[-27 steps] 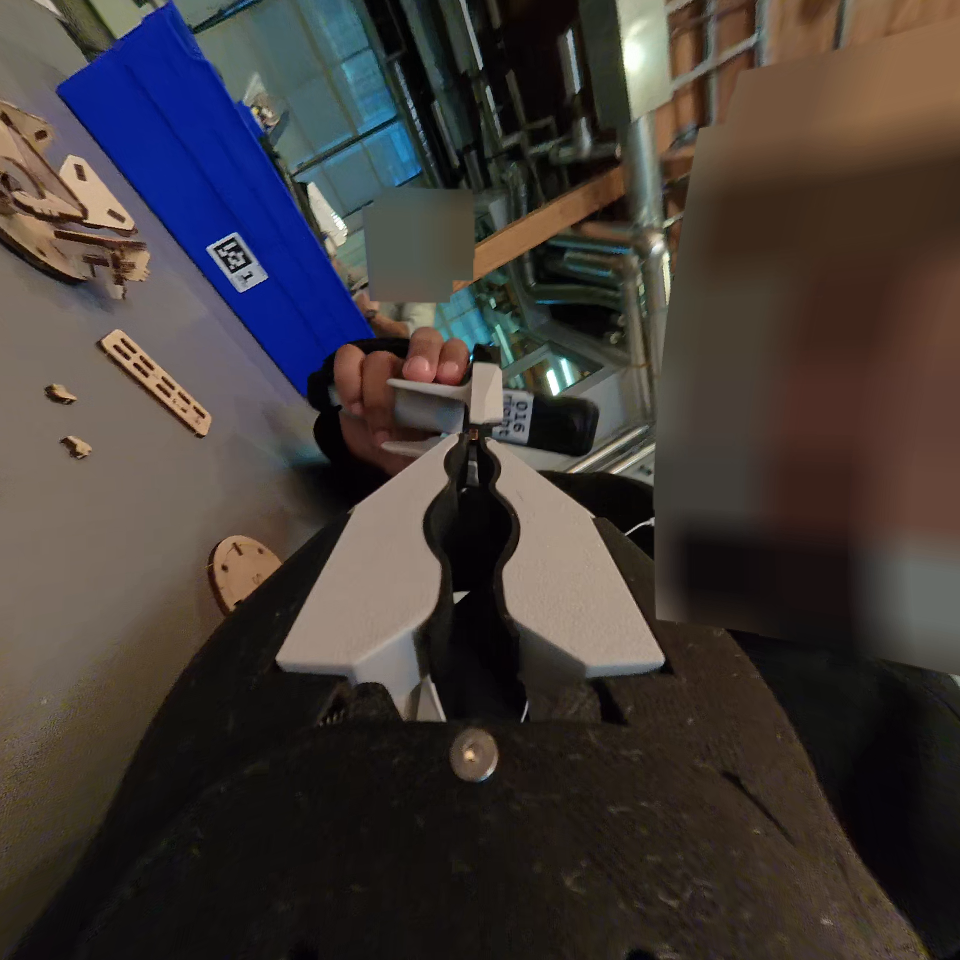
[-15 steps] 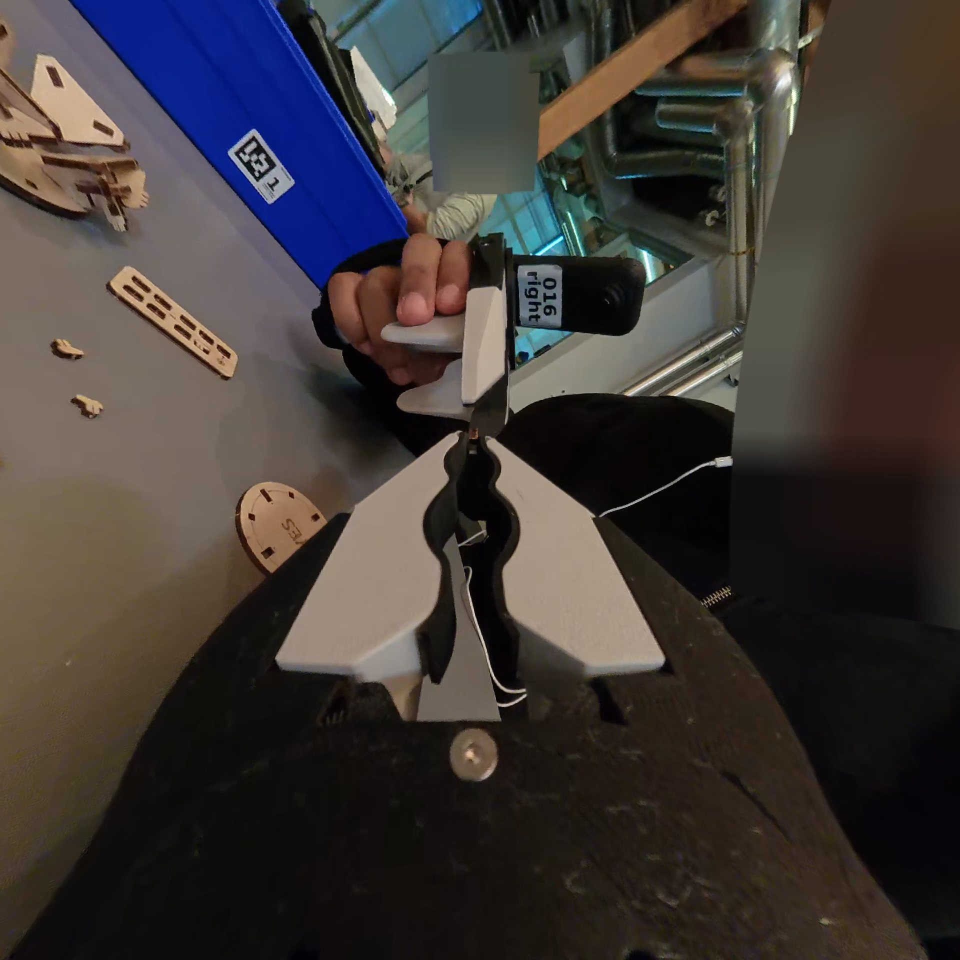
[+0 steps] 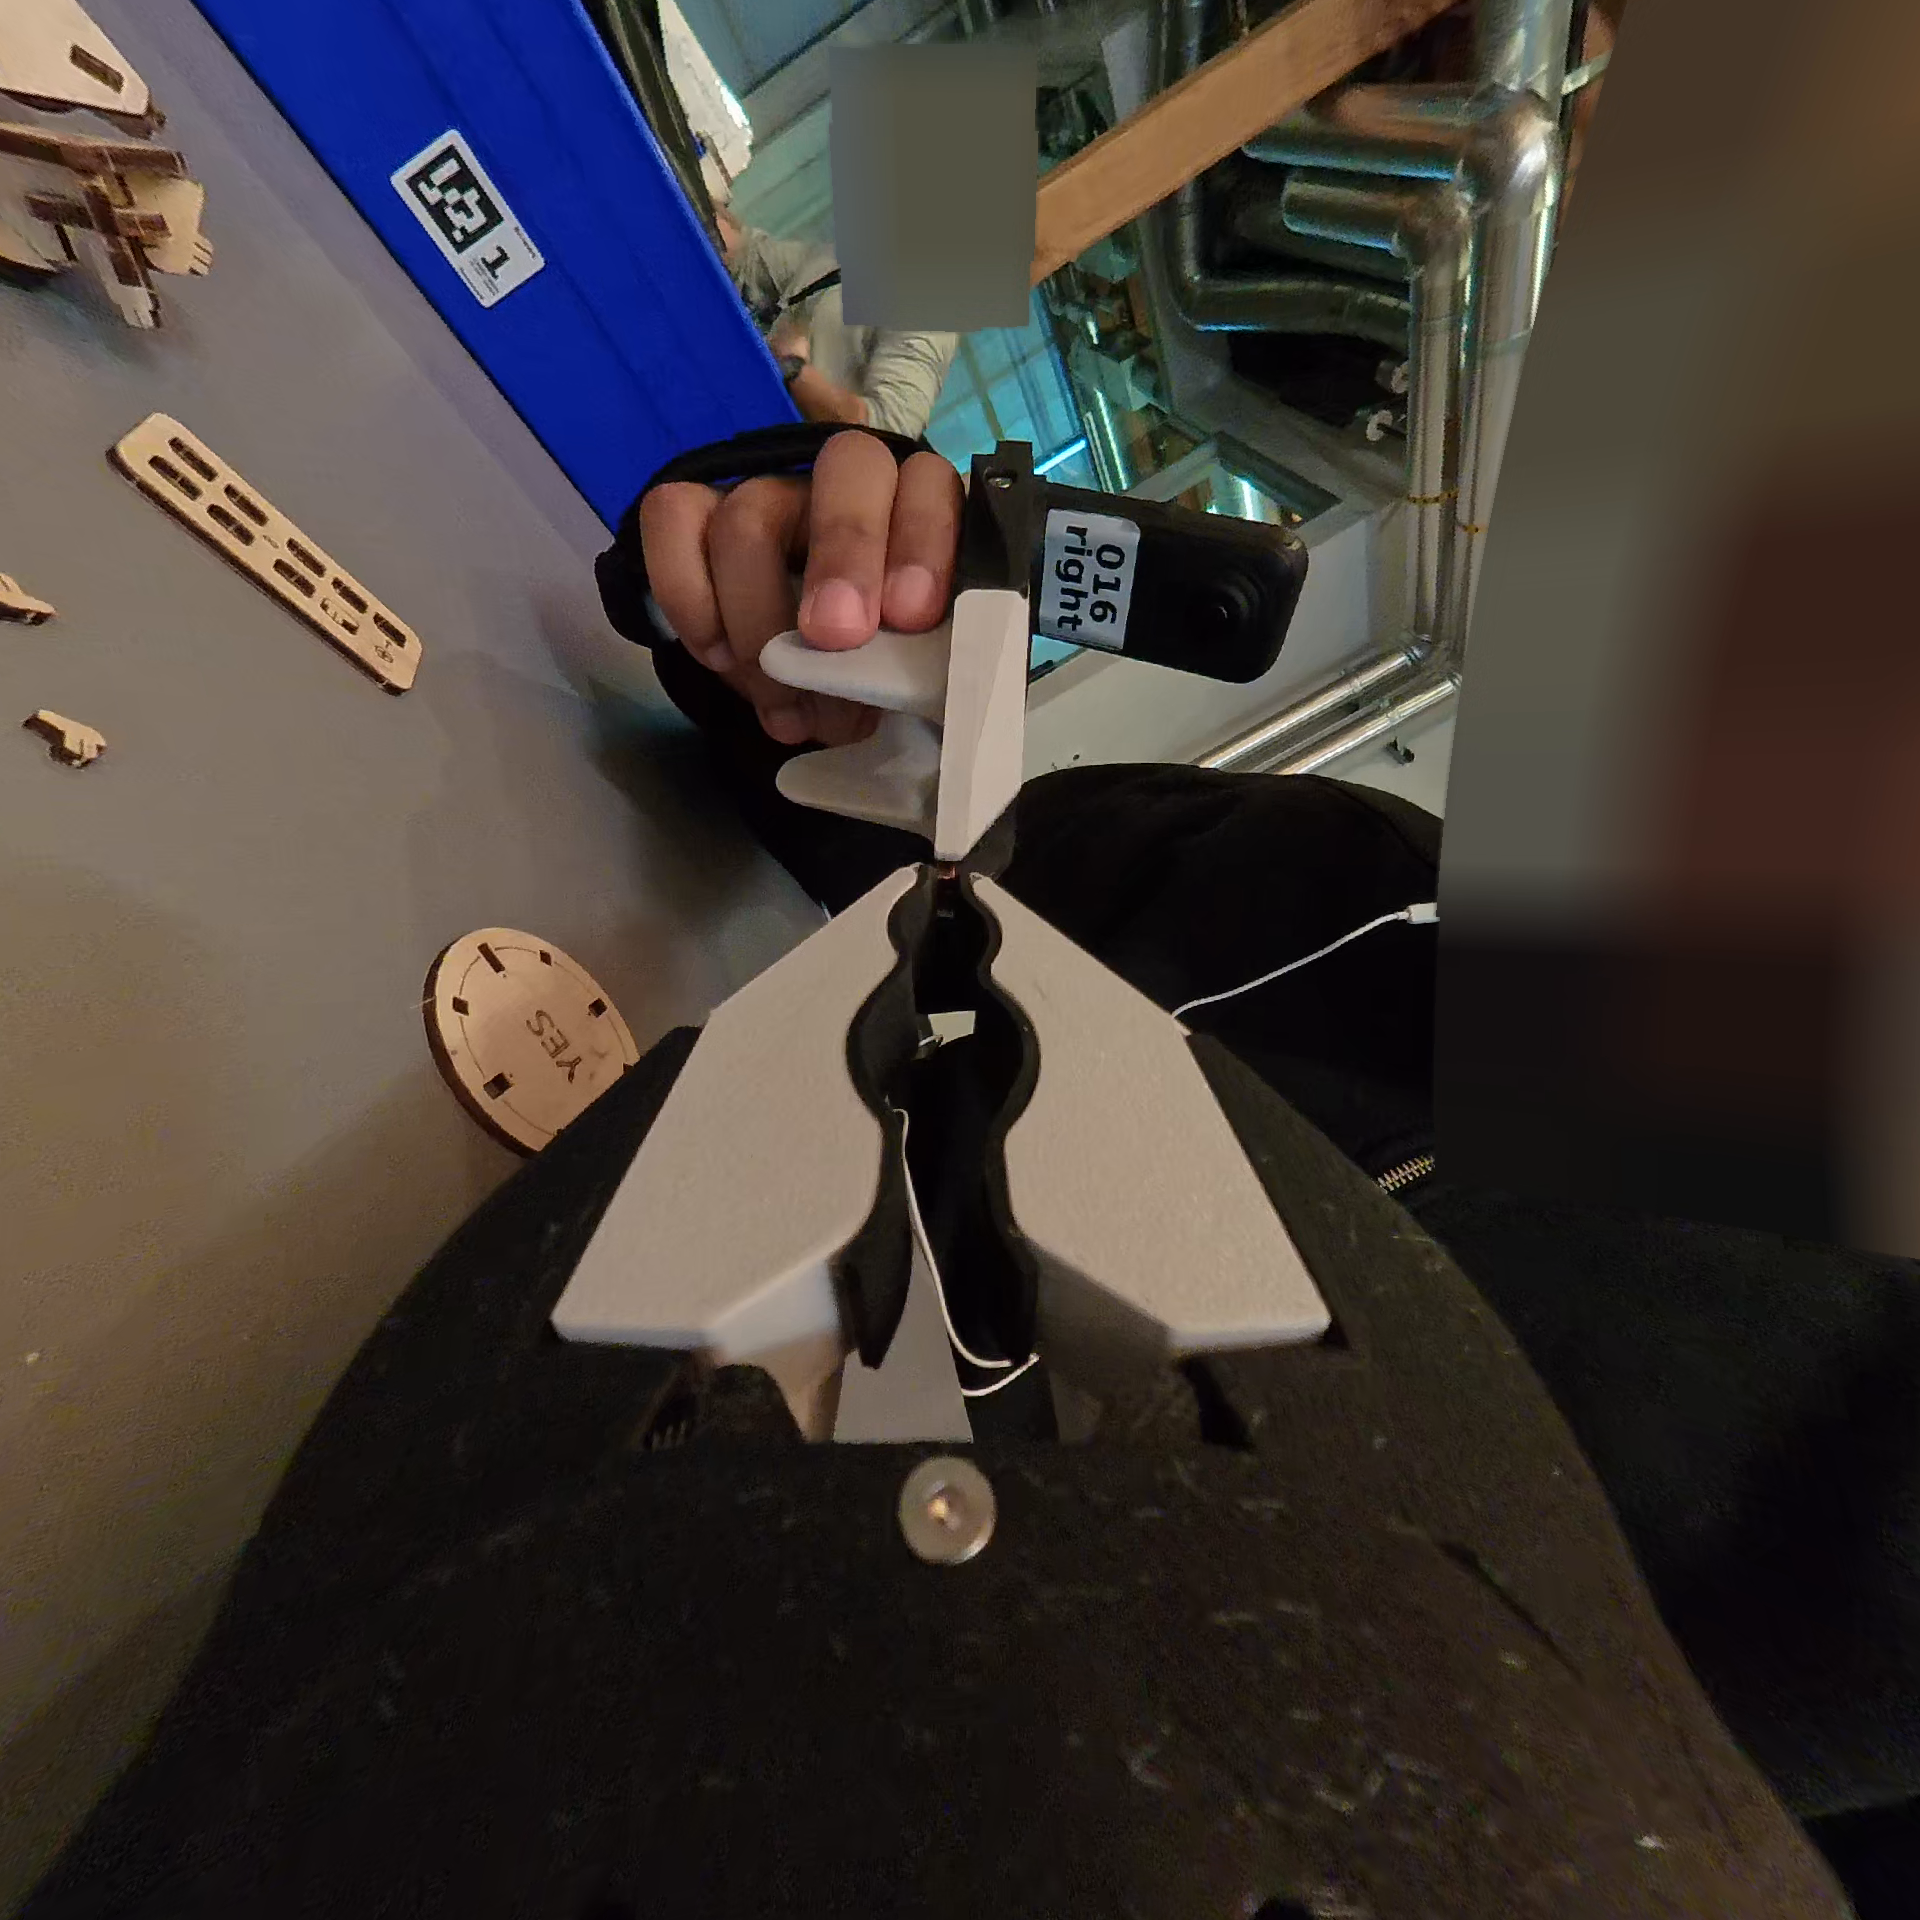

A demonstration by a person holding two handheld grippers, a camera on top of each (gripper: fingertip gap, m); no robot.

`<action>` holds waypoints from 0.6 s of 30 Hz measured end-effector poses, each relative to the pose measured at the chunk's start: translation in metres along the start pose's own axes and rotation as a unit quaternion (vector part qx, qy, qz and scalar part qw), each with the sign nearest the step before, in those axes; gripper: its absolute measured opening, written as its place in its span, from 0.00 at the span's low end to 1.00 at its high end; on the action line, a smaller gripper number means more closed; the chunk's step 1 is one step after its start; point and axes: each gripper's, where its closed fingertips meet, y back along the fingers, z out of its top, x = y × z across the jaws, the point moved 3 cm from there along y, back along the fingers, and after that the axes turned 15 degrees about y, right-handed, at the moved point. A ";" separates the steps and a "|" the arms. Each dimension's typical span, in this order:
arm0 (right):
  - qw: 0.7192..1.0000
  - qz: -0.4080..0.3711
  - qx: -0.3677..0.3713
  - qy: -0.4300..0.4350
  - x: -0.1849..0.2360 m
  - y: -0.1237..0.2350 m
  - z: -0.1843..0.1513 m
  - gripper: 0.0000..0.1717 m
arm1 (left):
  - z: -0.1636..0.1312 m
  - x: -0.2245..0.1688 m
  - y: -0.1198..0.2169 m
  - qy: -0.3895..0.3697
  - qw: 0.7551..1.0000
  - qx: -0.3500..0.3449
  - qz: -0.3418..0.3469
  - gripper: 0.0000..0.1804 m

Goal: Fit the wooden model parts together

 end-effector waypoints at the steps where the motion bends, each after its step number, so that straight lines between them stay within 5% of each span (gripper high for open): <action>1: 1.000 0.000 0.000 0.000 0.000 0.000 0.000 0.04 | 0.000 0.000 0.000 0.000 1.000 0.001 0.000 0.00; 11: 1.000 -0.012 -0.004 0.002 -0.004 0.002 0.004 0.03 | 0.001 -0.005 0.000 0.003 1.000 -0.005 -0.024 0.01; 18: 0.998 -0.040 0.033 -0.038 -0.022 0.013 -0.012 0.03 | 0.018 -0.004 0.016 -0.025 0.997 -0.074 0.004 0.07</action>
